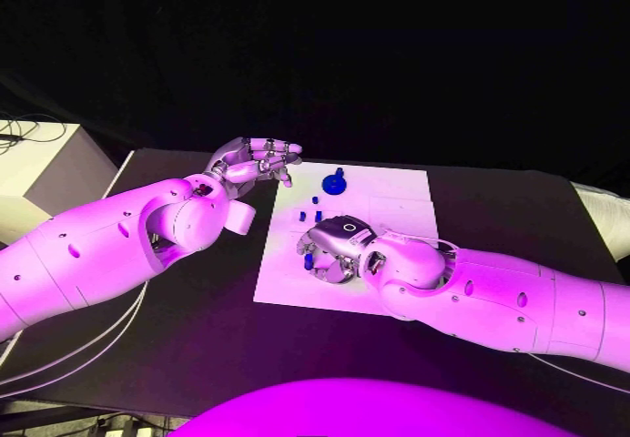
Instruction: Assemble the parts on the task board
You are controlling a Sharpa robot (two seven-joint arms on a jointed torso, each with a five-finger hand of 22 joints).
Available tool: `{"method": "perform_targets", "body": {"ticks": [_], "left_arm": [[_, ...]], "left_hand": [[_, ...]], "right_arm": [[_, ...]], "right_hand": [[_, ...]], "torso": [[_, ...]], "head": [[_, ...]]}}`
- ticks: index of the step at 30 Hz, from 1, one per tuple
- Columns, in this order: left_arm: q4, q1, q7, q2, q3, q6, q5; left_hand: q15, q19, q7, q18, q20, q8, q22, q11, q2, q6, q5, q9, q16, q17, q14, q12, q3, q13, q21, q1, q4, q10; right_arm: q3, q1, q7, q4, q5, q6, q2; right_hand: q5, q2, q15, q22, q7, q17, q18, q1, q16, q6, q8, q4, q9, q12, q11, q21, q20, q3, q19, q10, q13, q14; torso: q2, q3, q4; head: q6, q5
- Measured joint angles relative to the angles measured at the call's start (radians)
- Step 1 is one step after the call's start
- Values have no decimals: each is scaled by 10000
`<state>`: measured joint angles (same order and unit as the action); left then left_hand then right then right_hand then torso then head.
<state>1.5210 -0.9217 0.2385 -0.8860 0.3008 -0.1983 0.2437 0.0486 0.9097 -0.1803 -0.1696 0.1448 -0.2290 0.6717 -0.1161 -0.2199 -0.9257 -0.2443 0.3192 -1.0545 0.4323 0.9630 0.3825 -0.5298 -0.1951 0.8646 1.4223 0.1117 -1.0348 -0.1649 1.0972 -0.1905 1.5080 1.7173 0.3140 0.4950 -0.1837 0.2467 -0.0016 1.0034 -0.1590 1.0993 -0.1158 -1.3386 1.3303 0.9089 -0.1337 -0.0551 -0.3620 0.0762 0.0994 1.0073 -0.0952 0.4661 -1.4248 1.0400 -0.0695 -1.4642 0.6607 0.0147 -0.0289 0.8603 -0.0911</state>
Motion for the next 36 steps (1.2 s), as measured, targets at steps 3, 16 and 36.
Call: {"method": "perform_targets", "body": {"ticks": [3, 16, 36], "left_arm": [[-1, 0, -5, -1, 0, 2, -1], [-31, 3, -19, 12, 0, 15, -2], [-25, 365, -19, -66, -2, 23, -48]], "left_hand": [[0, 0, 0, 0, 0, 0, 0, 0, 0, 0, 0, 0, 0, 0, 0, 0, 0, 0, 0, 0, 0, 0], [0, 0, 0, 0, 0, 0, 1, 0, 0, 0, 0, 1, -1, 0, 0, 0, 0, 1, 0, 0, 0, 0], [0, 72, 0, 2, 2, 0, -19, 0, 0, 0, 0, -8, -3, 0, 0, 0, 28, 3, 0, 0, 28, 0]], "right_arm": [[-1, 0, 0, 5, -10, 113, 28], [34, 24, 85, 498, -291, 891, 700], [224, 1047, 674, 2110, -6343, 889, 4614]], "right_hand": [[0, -37, 52, -135, 0, -71, 0, -116, -54, -1, 0, -28, 20, 64, 17, -150, -36, -257, 36, -170, 14, -22], [-271, -176, 266, -930, 323, -577, -1, -2222, -233, -713, 492, -2375, 212, 726, 293, -1112, -165, -3882, 156, -1920, 20, 14], [-510, -1006, -383, 1481, 395, 1552, 105, -221, 957, 700, -1017, -2280, -535, 8121, -606, 1258, 375, -3394, -415, 2697, -6510, -22]], "torso": [[3, 0, -3], [-13, -12, 5], [-216, -103, 300]], "head": [[-3, 9], [-101, 81], [-294, 677]]}}
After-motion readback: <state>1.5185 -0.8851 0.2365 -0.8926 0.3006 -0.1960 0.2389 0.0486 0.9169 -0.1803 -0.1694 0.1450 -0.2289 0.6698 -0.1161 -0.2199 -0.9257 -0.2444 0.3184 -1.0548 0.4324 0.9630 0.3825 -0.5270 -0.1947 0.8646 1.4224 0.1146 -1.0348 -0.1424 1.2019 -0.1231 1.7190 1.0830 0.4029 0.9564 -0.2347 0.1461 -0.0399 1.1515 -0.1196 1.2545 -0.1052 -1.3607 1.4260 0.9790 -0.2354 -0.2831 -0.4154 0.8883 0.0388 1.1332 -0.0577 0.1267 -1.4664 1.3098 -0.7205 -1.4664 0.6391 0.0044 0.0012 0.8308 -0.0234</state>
